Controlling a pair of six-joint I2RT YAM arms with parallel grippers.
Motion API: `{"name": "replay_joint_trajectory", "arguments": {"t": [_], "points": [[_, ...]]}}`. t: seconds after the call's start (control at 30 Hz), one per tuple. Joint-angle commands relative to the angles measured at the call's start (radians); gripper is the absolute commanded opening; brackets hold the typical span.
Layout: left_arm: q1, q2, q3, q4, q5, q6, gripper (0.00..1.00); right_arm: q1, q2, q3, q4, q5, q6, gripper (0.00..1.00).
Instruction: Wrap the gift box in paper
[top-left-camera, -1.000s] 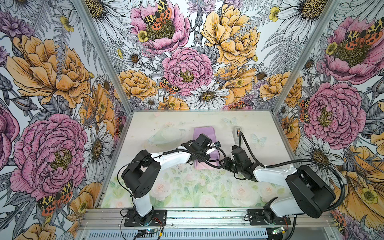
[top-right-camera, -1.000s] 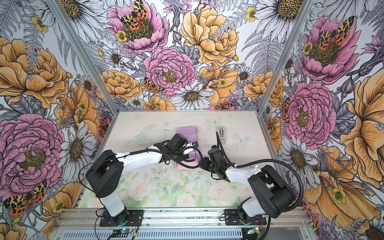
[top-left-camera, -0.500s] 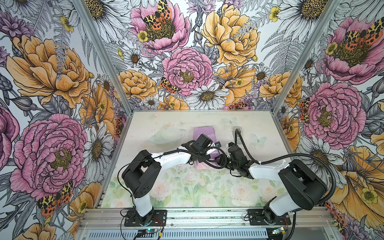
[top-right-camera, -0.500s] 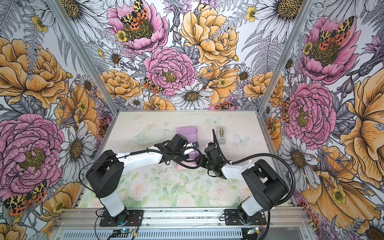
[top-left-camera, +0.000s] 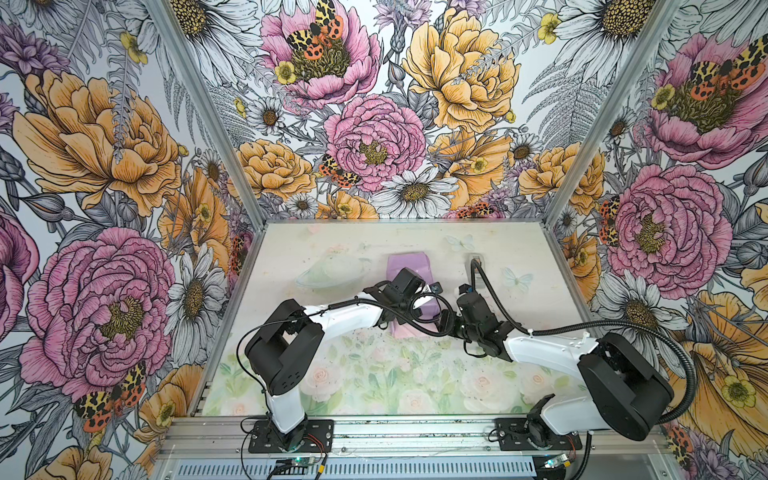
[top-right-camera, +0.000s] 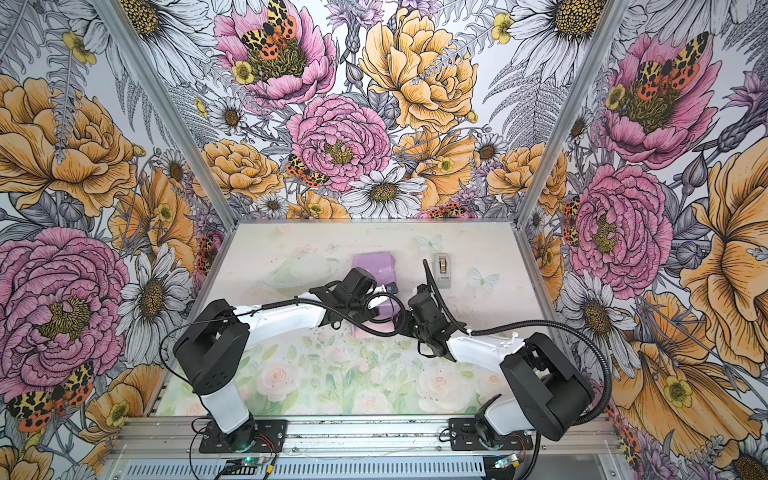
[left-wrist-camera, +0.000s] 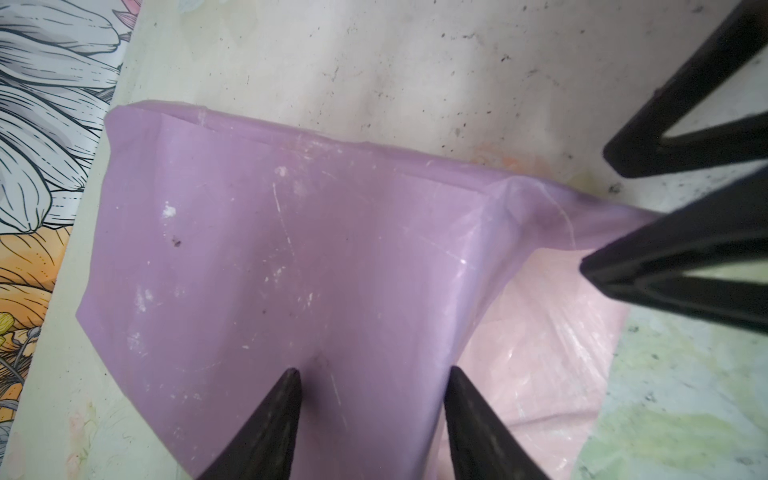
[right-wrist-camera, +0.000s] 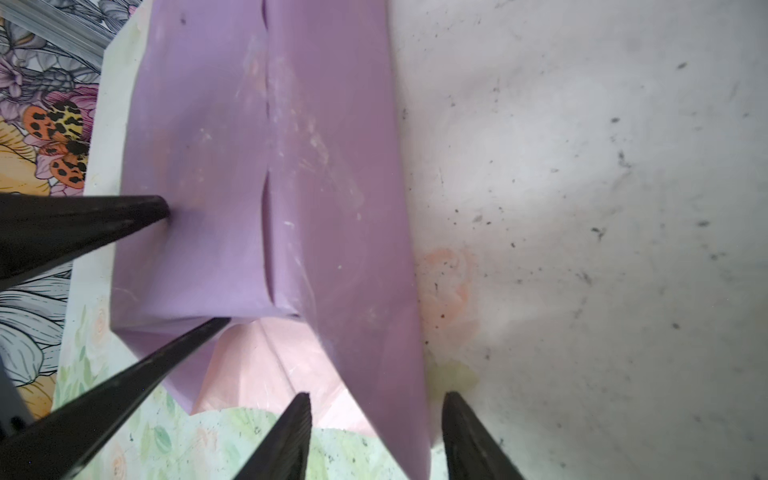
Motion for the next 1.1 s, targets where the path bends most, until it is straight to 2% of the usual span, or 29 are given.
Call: {"name": "replay_joint_trajectory", "arguments": {"t": [0.0, 0.2, 0.43, 0.57, 1.07], "points": [[0.009, 0.031, -0.002, 0.008, 0.050, -0.036, 0.55, 0.008, 0.038, 0.048, -0.032, 0.053, -0.028, 0.51], [0.006, 0.038, 0.007, 0.008, 0.049, -0.045, 0.54, 0.003, 0.089, 0.107, -0.059, 0.113, -0.089, 0.41], [0.008, 0.038, 0.008, 0.008, 0.044, -0.049, 0.55, 0.005, 0.109, 0.122, -0.015, 0.069, -0.101, 0.17], [0.008, 0.039, 0.012, 0.007, 0.040, -0.048, 0.54, 0.005, 0.088, 0.118, -0.003, 0.051, -0.092, 0.09], [0.009, 0.038, 0.017, 0.007, 0.045, -0.059, 0.54, 0.006, 0.154, 0.102, 0.192, -0.078, -0.004, 0.07]]}}
